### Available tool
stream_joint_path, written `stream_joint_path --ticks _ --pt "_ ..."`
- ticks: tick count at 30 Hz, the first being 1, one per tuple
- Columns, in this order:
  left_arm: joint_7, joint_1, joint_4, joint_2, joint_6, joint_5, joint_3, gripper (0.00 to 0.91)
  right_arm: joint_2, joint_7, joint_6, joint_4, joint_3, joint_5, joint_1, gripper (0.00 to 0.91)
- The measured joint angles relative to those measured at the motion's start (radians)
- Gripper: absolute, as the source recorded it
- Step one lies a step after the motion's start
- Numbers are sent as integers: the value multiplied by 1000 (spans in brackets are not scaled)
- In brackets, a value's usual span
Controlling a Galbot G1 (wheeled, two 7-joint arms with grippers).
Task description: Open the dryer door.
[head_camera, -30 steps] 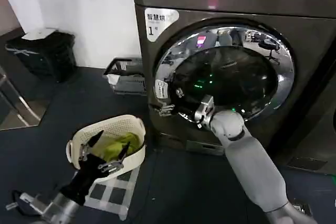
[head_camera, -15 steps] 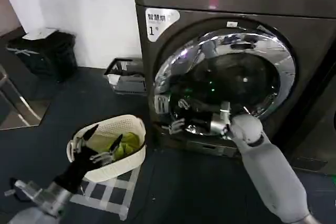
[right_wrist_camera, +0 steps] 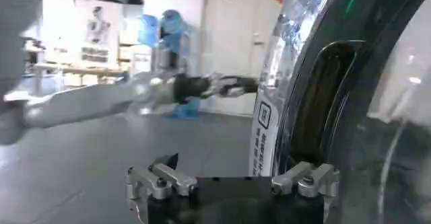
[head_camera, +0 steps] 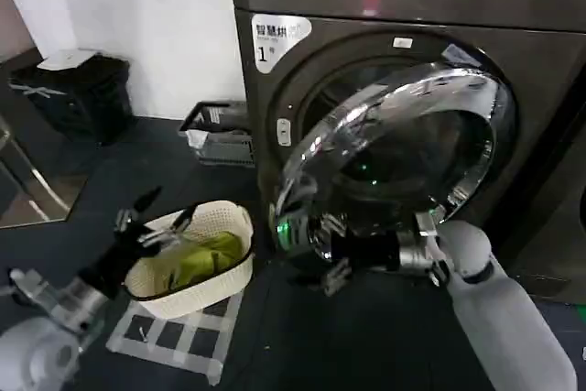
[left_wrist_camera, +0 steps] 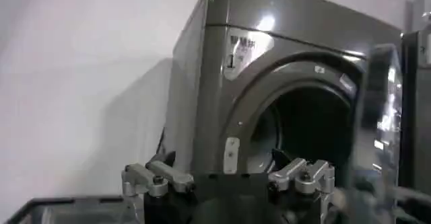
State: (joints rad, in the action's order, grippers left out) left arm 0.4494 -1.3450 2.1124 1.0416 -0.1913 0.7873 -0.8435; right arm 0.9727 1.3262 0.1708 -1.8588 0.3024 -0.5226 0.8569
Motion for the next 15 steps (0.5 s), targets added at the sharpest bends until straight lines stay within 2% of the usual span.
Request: stream_joint_path --ticks 6,15 --pt "68 75 -76 -100 -6 108 55 907 -37 59 -48 -38 50 -21 64 907" --pt "82 193 -148 -274 13 274 231 907 -81 112 -72 -95 149 -54 170 907"
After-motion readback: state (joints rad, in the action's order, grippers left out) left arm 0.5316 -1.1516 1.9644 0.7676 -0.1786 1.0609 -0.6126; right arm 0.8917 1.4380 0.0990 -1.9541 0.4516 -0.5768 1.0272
